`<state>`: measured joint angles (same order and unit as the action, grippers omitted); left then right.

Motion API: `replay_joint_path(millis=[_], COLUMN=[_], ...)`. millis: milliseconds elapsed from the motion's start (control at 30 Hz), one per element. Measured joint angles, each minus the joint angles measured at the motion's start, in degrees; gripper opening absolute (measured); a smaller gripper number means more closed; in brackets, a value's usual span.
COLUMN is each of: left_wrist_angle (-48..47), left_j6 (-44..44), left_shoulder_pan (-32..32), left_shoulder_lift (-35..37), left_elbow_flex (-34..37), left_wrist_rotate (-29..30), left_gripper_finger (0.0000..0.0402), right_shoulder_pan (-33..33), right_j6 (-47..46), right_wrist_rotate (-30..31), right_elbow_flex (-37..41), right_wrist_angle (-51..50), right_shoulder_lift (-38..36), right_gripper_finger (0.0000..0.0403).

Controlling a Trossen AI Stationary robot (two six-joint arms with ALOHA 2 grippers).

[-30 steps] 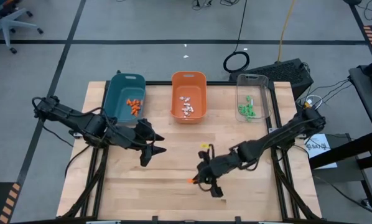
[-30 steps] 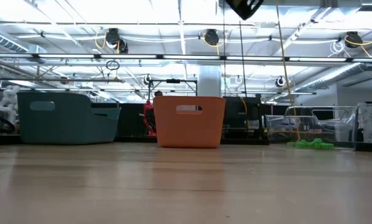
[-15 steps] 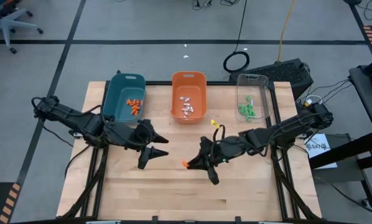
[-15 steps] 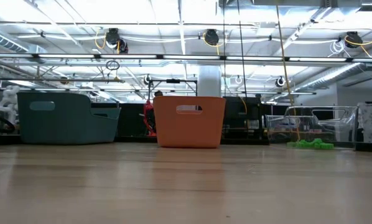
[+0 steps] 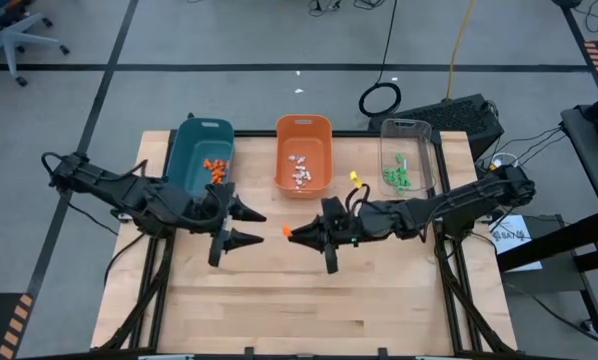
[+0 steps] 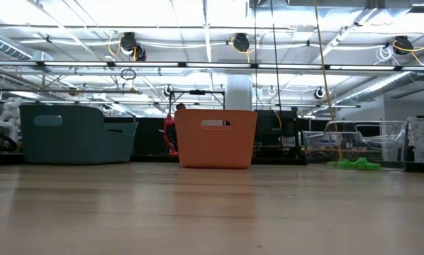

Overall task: Sort Halloween decoration
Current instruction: Put the orange skeleton toy into the blue bin

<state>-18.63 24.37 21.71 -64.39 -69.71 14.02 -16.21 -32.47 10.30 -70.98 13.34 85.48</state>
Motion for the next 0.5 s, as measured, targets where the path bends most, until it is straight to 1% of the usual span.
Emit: replay_joint_path(millis=[67, 200, 300, 500], left_wrist_angle=[-0.17, -0.15, 0.38, 3.18], left_j6=[-1.99, -4.19, -4.32, -3.94], left_shoulder_pan=[0.0, 0.0, -0.32, -1.11], left_shoulder_lift=[0.98, 2.35, 2.72, 2.72], left_elbow_flex=[0.0, 0.0, 0.0, 0.0], left_wrist_rotate=[0.4, 4.35, 6.38, 6.29], left_gripper_finger=[0.0242, 0.0242, 0.0242, 0.0242], right_shoulder_pan=[0.2, 1.29, 2.47, 4.42], right_j6=[1.61, 6.62, 10.47, 22.2], right_wrist_rotate=[0.91, 1.69, 1.71, 1.59], right_elbow_flex=[0.0, -0.09, -1.99, -5.97], right_wrist_angle=[1.38, 5.76, 4.95, 1.67], right_shoulder_lift=[-0.01, 0.02, 0.02, 0.02], right_gripper_finger=[0.0, 0.0, 0.0, 0.0])
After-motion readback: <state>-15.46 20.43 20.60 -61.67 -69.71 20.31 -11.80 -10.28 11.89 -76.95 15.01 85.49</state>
